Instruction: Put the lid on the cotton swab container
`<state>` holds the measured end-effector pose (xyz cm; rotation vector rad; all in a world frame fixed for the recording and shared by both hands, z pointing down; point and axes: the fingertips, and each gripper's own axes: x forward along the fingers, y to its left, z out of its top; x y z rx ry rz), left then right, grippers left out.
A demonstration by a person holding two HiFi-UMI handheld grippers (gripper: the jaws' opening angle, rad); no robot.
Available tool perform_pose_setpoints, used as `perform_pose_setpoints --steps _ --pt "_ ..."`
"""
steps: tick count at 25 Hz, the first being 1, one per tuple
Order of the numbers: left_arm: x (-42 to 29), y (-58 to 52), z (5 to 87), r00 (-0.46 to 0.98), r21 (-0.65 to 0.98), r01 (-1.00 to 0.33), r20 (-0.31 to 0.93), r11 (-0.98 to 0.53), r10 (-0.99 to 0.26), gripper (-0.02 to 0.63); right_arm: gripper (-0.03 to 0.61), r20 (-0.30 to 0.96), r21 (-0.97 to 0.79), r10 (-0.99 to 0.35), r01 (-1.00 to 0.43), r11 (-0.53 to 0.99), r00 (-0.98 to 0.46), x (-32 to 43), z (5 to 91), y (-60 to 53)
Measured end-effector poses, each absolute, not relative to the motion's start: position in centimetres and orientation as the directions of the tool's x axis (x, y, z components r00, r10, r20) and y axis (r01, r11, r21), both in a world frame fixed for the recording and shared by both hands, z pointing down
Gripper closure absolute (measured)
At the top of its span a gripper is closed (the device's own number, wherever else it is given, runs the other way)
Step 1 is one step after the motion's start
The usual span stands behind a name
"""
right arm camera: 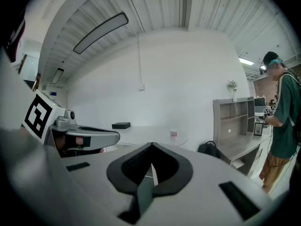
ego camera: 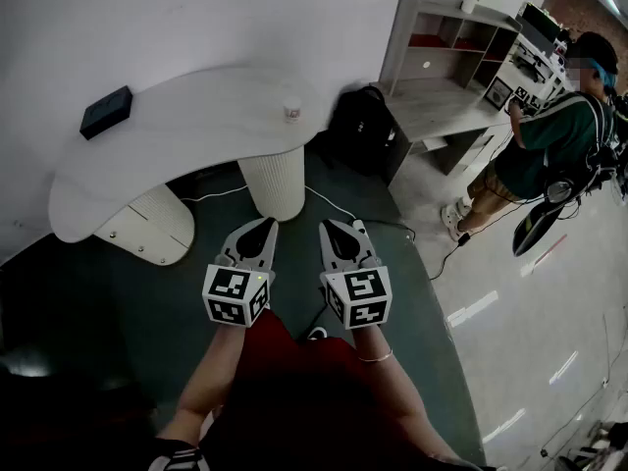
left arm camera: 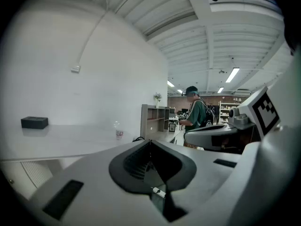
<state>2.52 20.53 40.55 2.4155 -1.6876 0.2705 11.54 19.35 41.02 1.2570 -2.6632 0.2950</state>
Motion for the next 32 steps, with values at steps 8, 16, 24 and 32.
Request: perform_pose_setpoints --steps 8,16,24,32 --pt "1.9 19.2 40.3 0.311 0.096 -0.95 0.243 -0.296 -0.919 0.588 0.565 0.22 -0.09 -0.706 -0.734 0.673 -0.674 11.0 40.2 18.8" --pt "0.1 16.3 41.2 0.299 0.088 -0.954 0.253 -0.286 -0.92 0.588 0.565 0.236 -0.131 -0.739 -0.774 0.619 -0.631 12.1 41.8 15.4" --pt "-1.9 9.3 42.2 0.322 0.088 -0.947 0.258 -0.31 -0.911 0.588 0.565 0.254 -0.161 -0.735 -0.777 0.609 -0.629 10.0 42.7 8.5" --pt "-5.0 0.1 42.1 0.36 0.102 -0.933 0.257 -0.345 -0.897 0.588 0.565 0.281 -0.148 -0.737 -0.787 0.599 -0.614 5.9 43.0 -0.4"
